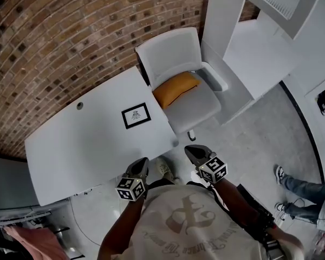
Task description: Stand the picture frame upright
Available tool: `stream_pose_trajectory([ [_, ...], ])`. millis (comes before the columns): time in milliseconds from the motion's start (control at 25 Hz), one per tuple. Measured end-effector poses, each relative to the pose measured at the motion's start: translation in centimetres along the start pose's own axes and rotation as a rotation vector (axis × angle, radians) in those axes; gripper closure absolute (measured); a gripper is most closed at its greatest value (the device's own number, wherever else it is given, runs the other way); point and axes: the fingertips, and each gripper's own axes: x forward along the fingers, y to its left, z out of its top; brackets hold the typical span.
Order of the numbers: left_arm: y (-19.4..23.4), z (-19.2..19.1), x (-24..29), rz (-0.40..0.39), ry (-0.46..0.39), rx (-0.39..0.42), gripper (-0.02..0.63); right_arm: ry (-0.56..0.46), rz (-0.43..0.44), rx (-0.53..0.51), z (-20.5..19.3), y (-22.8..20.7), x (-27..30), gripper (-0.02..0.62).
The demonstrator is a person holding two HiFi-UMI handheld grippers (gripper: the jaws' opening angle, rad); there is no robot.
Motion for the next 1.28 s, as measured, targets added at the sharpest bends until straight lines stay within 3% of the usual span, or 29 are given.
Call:
stream_pose_trajectory([
  [800, 7.7, 5.1, 4.9, -0.020, -0.029, -0.067, 0.603, 0.045, 0.007, -0.060, 6.8, -3.0, 9.4, 0.588],
  [1280, 10.4, 6.0, 6.0, -0.045, -0.028, -0.101, 0.603, 0.097, -0.015, -0.074, 7.9, -3.5, 12.2, 0.588],
])
